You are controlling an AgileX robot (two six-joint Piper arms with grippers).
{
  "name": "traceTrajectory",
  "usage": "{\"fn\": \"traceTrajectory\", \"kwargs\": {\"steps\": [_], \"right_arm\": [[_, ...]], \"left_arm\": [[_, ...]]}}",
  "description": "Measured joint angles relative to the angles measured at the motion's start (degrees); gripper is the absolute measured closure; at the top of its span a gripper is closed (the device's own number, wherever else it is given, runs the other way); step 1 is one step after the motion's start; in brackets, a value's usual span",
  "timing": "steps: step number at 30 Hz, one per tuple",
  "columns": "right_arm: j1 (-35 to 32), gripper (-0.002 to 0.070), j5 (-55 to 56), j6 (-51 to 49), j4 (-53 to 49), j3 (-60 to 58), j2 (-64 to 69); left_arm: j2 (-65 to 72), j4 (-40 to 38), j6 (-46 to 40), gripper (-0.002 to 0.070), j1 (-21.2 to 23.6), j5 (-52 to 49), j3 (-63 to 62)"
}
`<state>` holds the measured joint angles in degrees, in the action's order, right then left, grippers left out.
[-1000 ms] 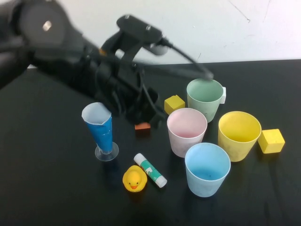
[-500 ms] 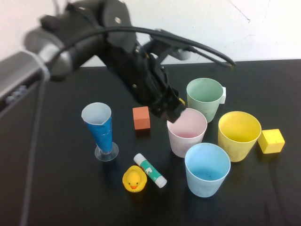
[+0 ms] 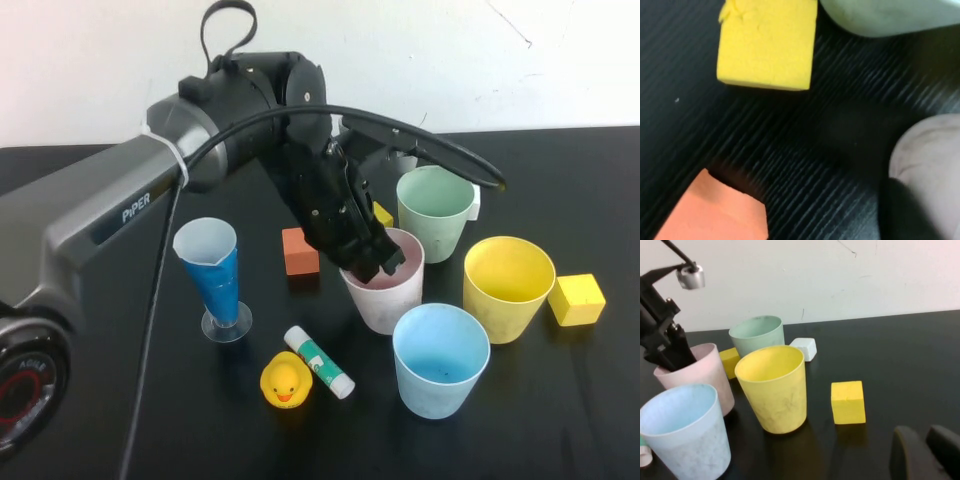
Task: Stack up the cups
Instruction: Pick up the pink cup, then place the pink cup on the blue cup
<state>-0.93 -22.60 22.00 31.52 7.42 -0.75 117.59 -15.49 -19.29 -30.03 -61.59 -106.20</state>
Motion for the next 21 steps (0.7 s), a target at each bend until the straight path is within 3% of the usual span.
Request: {"fn": "traceTrajectory", "kwargs": {"steps": [2,5,15,21], "right_arm": [[0.0,0.0612,0.0,0.0,0.0,0.0,0.0],[0.0,0.0612,0.0,0.0,0.0,0.0,0.0],[0.0,0.0613,0.0,0.0,0.0,-0.3,0.0],[0.0,0.0629,0.4,0.0,0.0,-0.6,0.0]], "left_arm": [[0.3,0.0,0.0,0.0618,0.0,0.1,0.0],[0.2,0.0,0.2,0.0654,0.0,-0.3,-0.7],[-7.7,0.8,1.3,0.0659,-0.2,-8.5,-9.0],[-12.7,2.8,1.9,0.0659,-4.9,-9.7,-9.4]]}}
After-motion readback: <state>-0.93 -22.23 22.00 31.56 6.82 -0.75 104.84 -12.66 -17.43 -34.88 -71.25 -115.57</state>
